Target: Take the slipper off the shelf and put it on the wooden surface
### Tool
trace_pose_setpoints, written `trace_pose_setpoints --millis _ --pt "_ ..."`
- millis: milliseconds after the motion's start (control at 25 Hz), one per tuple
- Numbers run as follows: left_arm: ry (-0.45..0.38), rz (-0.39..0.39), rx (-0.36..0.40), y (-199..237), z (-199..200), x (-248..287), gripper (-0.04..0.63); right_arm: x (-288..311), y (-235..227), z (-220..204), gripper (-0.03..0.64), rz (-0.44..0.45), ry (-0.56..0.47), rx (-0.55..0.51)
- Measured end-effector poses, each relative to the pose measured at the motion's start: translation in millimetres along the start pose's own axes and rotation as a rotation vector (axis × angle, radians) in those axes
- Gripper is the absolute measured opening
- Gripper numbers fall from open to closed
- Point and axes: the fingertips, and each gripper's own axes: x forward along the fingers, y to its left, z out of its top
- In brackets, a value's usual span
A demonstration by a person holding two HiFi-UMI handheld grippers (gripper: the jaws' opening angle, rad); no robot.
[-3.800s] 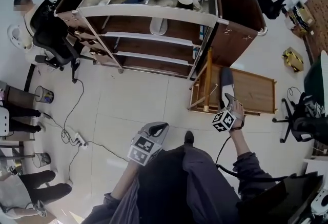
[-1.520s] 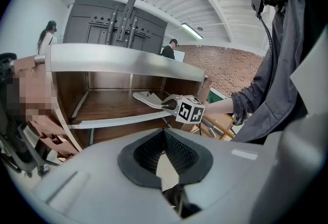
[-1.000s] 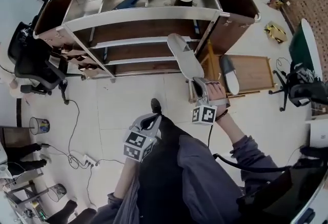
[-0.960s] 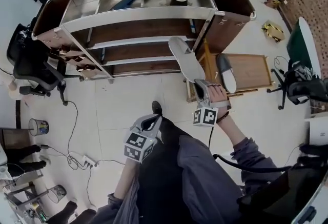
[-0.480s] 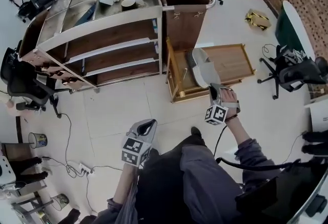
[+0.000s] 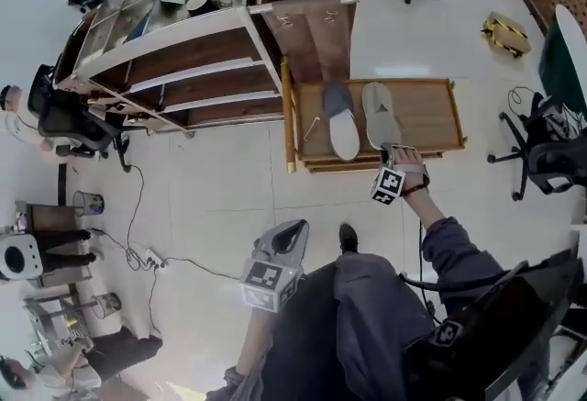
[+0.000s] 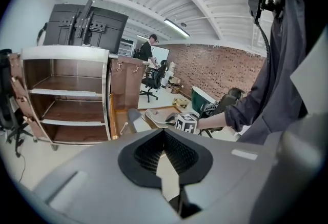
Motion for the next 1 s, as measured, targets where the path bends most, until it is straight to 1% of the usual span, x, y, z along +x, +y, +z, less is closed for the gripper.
trace_pose_setpoints --millis 120,200,280,480,520,600,680,840,920,1000 --pt "0.022 0.024 -0.006 -27 -12 4 0.012 18 32 -11 0.059 0.099 0.001 -0.008" --pt "0.027 0.045 -0.011 -34 -18 1 0.012 24 46 -16 0.071 0.130 0.001 0.021" --pt "0.031 0.069 -0.017 -36 -25 -4 0.012 25 51 -21 0.087 0.140 -0.007 0.064" --pt "0.020 0.122 -0.056 -36 -39 -21 0.012 17 39 -21 0.189 0.155 -0.043 0.176" --pt "0.014 0.129 -0.063 -38 -41 -25 0.011 12 35 -19 0.219 0.152 -0.051 0.195" --pt "0.004 0.132 -0.064 -41 -48 -31 0.012 -1 26 -14 0.236 0.127 -0.065 0.218" --pt "-0.004 0.123 -0.052 -46 -59 -40 0.011 -14 24 -12 0.237 0.084 -0.072 0.223" --pt "-0.023 0.118 -0.043 -60 -83 -69 0.012 -68 31 -8 0.233 0.012 -0.087 0.257" --pt "-0.050 0.119 -0.032 -62 -90 -87 0.011 -104 23 4 0.159 -0.051 -0.105 0.263" --pt "-0.069 0.117 -0.020 -64 -101 -107 0.011 -143 24 19 0.115 -0.114 -0.123 0.249"
